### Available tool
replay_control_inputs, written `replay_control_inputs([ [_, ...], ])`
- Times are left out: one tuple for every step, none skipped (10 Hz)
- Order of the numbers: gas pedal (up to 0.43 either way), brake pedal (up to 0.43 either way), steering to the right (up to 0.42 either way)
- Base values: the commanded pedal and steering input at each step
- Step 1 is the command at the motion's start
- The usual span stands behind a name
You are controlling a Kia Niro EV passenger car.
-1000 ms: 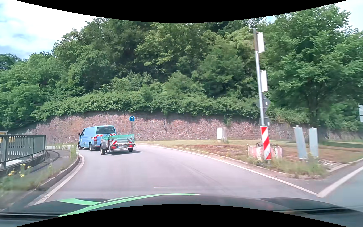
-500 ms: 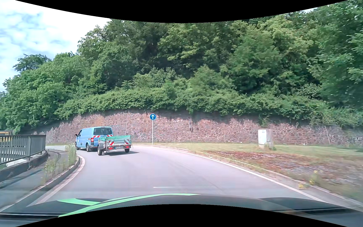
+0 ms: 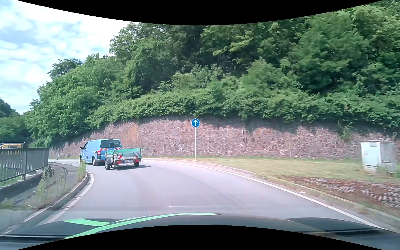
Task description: Follow the waypoints while adhering to traffic rules and regulations
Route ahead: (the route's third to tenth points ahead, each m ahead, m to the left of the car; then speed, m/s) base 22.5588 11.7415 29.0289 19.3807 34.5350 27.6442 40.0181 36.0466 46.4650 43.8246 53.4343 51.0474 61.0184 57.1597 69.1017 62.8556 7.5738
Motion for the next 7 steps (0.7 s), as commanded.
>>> replay_control_inputs([
  [0.138, 0.0, -0.176],
  [0.138, 0.0, -0.176],
  [0.138, 0.0, -0.176],
  [0.138, 0.0, -0.175],
  [0.138, 0.0, -0.171],
  [0.138, 0.0, -0.169],
  [0.138, 0.0, -0.168],
])
